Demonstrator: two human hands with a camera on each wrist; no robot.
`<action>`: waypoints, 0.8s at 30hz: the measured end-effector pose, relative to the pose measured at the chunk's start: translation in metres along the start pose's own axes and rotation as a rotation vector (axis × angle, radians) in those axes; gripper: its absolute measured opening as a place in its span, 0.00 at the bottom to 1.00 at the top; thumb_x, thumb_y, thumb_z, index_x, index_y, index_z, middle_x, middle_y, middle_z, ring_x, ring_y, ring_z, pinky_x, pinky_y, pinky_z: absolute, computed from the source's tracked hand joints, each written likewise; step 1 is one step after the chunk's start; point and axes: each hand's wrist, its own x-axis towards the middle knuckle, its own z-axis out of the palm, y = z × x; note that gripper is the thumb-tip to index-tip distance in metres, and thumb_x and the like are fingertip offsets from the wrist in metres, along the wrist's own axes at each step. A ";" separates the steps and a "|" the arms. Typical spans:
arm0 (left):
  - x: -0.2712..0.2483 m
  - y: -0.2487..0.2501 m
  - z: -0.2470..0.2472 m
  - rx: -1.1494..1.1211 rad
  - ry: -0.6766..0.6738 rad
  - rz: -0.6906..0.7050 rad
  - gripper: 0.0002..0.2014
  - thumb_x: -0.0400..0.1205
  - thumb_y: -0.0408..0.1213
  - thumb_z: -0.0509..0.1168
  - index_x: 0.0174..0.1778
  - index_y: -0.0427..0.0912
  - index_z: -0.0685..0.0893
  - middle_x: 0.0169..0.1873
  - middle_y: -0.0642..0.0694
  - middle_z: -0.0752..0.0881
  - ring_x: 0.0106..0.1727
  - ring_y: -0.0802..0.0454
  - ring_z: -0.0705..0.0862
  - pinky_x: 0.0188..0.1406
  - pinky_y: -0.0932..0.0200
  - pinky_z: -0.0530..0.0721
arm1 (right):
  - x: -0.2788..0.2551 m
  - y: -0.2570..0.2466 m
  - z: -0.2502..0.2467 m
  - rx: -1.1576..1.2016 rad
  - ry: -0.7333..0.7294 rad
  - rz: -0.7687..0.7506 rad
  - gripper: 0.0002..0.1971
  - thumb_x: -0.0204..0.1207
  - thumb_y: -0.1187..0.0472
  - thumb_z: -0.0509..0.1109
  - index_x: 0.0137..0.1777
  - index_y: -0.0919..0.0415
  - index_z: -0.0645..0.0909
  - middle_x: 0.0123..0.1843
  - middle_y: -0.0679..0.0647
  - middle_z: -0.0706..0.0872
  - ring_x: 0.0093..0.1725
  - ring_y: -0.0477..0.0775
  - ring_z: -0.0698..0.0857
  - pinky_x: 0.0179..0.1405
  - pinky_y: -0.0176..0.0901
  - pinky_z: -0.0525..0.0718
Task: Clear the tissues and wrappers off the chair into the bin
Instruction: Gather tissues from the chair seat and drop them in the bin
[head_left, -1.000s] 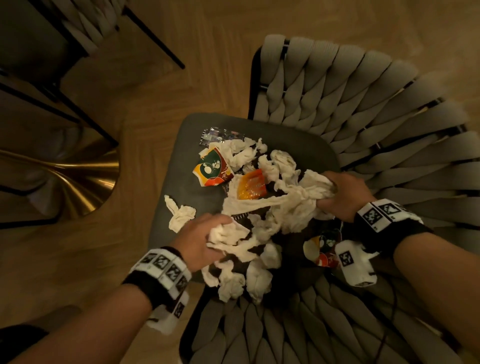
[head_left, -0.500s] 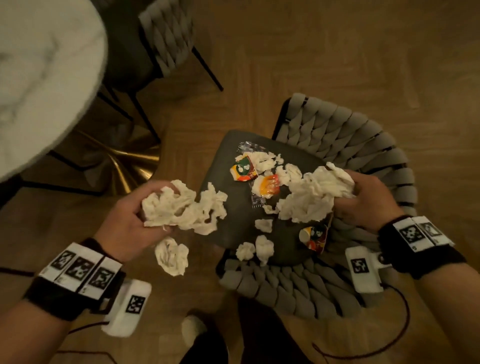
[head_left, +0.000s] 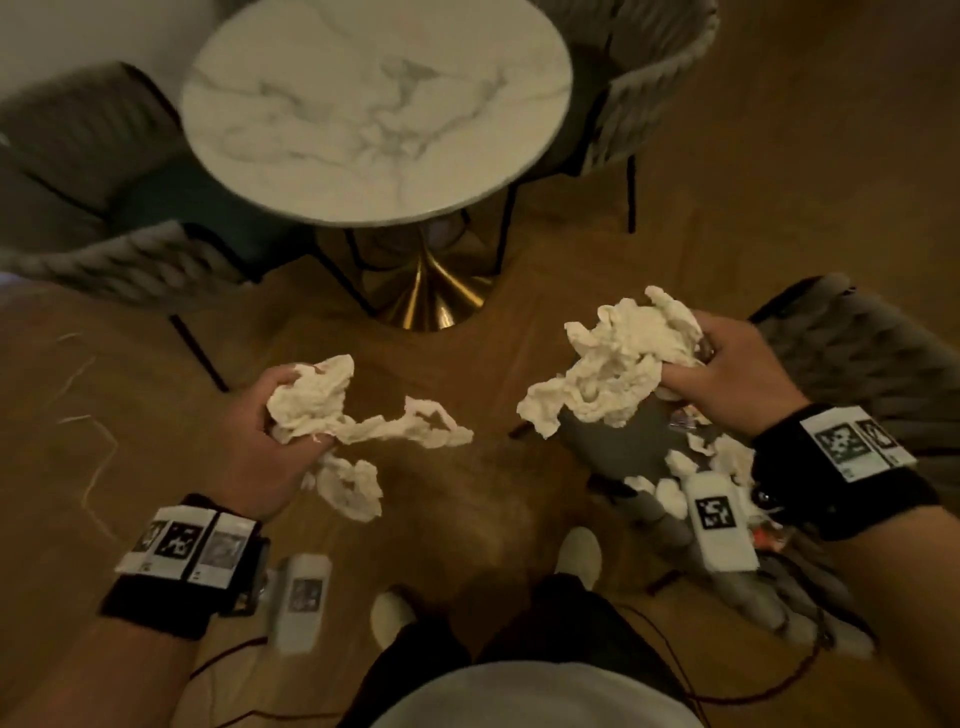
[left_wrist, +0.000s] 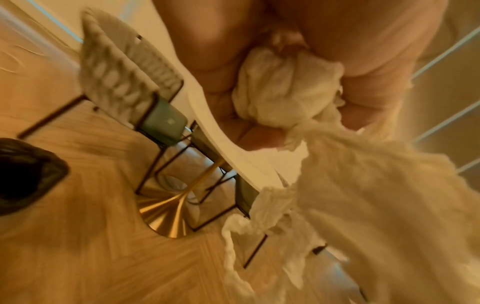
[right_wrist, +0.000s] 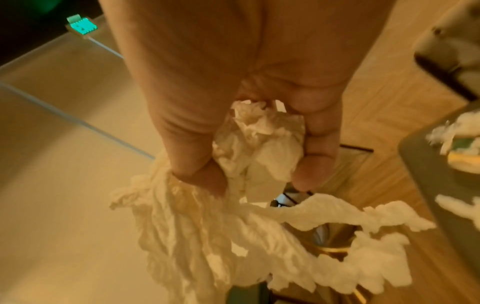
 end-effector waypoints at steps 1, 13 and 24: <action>-0.009 -0.012 -0.019 -0.025 0.022 -0.013 0.28 0.61 0.36 0.76 0.53 0.63 0.77 0.42 0.62 0.88 0.44 0.73 0.84 0.42 0.78 0.80 | 0.002 -0.014 0.029 0.022 -0.028 0.000 0.14 0.69 0.67 0.78 0.48 0.49 0.83 0.39 0.44 0.87 0.30 0.30 0.84 0.28 0.23 0.81; -0.043 -0.140 -0.199 -0.185 0.257 -0.263 0.27 0.61 0.34 0.71 0.56 0.54 0.77 0.39 0.74 0.87 0.43 0.79 0.83 0.36 0.80 0.80 | 0.041 -0.158 0.326 0.118 -0.356 0.008 0.17 0.68 0.65 0.78 0.58 0.55 0.84 0.43 0.54 0.88 0.34 0.47 0.86 0.27 0.41 0.86; 0.036 -0.267 -0.249 -0.253 0.377 -0.414 0.28 0.67 0.25 0.77 0.47 0.65 0.79 0.40 0.70 0.89 0.43 0.68 0.87 0.39 0.72 0.85 | 0.177 -0.180 0.537 0.091 -0.551 0.072 0.20 0.67 0.64 0.79 0.54 0.42 0.82 0.43 0.39 0.87 0.41 0.38 0.87 0.39 0.34 0.87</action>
